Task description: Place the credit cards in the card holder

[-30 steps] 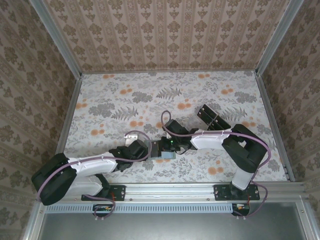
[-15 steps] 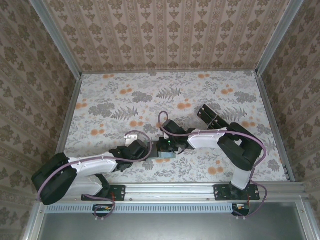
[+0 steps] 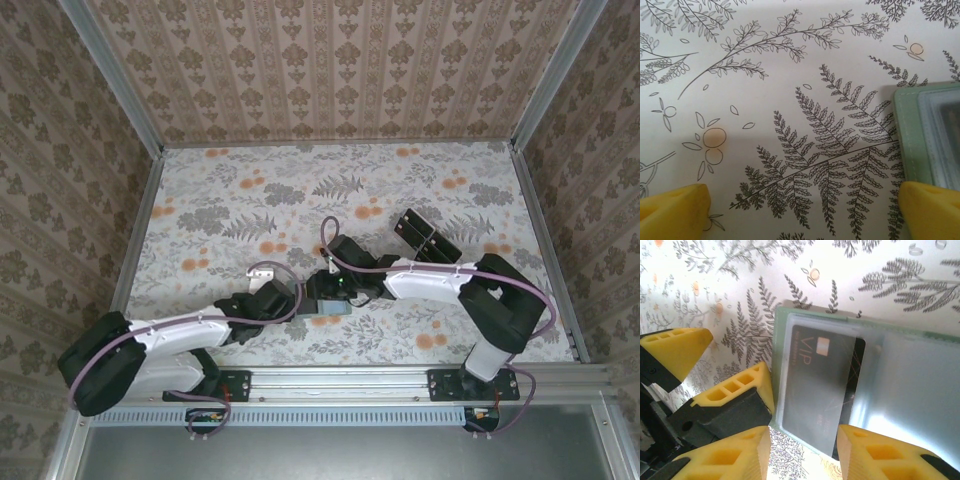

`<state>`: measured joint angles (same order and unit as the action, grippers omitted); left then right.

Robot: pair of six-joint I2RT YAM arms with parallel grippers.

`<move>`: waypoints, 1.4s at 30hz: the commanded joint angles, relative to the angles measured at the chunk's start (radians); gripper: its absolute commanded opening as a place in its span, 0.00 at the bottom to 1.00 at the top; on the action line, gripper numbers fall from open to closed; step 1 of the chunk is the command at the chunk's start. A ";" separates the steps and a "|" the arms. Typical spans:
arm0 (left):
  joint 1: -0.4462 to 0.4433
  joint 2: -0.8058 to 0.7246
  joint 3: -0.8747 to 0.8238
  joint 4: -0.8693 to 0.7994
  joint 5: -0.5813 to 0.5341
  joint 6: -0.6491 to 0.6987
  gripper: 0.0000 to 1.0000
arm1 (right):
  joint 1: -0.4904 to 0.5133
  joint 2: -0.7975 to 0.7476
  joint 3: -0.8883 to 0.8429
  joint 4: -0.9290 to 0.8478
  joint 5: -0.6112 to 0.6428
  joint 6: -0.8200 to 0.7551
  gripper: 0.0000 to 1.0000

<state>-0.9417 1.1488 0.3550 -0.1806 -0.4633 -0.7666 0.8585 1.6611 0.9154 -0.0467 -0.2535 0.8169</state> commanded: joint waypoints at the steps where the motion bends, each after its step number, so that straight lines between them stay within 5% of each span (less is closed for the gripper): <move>1: 0.004 -0.043 0.019 -0.068 -0.003 -0.004 1.00 | 0.005 -0.026 0.005 -0.092 0.070 -0.025 0.38; 9: 0.020 -0.068 0.016 -0.095 -0.011 0.008 1.00 | 0.030 0.019 0.027 -0.117 0.104 -0.041 0.14; 16: 0.027 -0.048 0.010 -0.082 -0.006 0.008 1.00 | 0.042 0.069 0.063 -0.123 0.102 -0.051 0.04; 42: 0.027 0.045 -0.004 -0.004 0.022 -0.001 1.00 | 0.068 0.160 0.103 -0.120 0.087 -0.047 0.01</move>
<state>-0.9211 1.1740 0.3550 -0.1932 -0.4557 -0.7658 0.9150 1.8019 0.9920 -0.1486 -0.1638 0.7799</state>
